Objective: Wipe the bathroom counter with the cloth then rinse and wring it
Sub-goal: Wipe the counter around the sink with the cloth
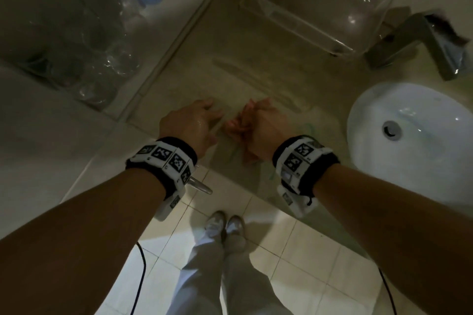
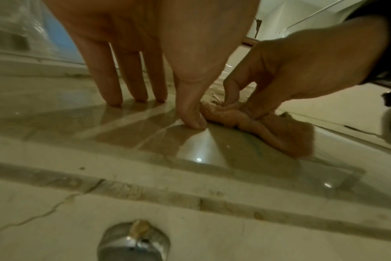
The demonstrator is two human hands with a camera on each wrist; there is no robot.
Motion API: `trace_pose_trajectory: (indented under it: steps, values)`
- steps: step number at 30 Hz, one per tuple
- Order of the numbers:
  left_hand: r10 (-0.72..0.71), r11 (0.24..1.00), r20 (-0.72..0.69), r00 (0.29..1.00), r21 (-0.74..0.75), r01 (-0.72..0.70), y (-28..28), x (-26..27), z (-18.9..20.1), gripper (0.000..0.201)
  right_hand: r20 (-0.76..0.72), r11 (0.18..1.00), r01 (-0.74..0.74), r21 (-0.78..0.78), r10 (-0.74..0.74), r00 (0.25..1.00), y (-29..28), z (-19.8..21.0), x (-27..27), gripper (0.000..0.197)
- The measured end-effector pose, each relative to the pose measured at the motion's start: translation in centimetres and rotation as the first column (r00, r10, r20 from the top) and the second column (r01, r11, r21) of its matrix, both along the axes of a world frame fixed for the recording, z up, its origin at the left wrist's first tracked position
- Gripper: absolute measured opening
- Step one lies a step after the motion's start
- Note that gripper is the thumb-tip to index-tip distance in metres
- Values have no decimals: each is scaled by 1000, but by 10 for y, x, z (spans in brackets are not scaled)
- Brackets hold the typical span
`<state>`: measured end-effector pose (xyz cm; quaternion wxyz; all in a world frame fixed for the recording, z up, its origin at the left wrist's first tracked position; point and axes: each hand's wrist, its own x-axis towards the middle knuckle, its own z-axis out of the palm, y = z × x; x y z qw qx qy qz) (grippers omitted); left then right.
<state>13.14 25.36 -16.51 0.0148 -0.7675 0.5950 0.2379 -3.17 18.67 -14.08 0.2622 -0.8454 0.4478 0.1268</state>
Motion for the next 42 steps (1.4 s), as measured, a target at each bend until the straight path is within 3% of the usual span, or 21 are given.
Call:
trace_pose_trajectory:
  steps: [4,6,9,12,16,18,21,24,28,32,35,39,42]
  values:
    - [29,999,-47,998,-21,-30,1,5,-5,43,103,992,-121,-30,123,987,41,5,4,22]
    - [-1,1000,-30,1000,-32,0,2,6,-7,47,122,979,-183,-91,193,974,58,4,7,20]
    - [-49,998,4,999,-30,49,1,7,-7,60,174,992,-125,-33,129,976,74,-4,7,6]
    - [-53,998,2,999,-26,53,0,8,-4,61,225,994,-105,-18,106,969,76,-11,4,12]
    - [-56,998,-22,998,-33,55,2,10,-2,59,48,999,-53,-7,53,997,50,-19,0,29]
    - [-65,998,-27,998,-14,65,2,11,-1,60,-7,997,73,-21,-73,997,24,-19,-7,27]
    - [-85,996,-41,996,9,86,1,11,2,61,36,964,264,-37,-262,964,-15,-12,-24,20]
    - [-98,995,-44,994,28,99,1,11,4,62,-103,955,272,-119,-285,953,-46,-4,-39,26]
    - [-106,994,-33,994,31,107,1,10,6,61,-140,946,305,-109,-318,938,-56,-4,-44,13]
    - [-114,993,-13,993,35,115,0,10,5,62,-180,943,315,-103,-330,927,-33,-2,-52,9]
    - [-122,992,4,993,44,122,-1,7,6,62,-177,949,271,-162,-298,938,0,-2,-58,27]
    - [-101,993,5,995,56,100,1,1,5,60,-116,951,307,-43,-310,944,47,-13,-62,46]
    - [-116,993,-9,993,33,117,1,-6,6,57,-129,966,259,-15,-259,957,75,-15,-67,34]
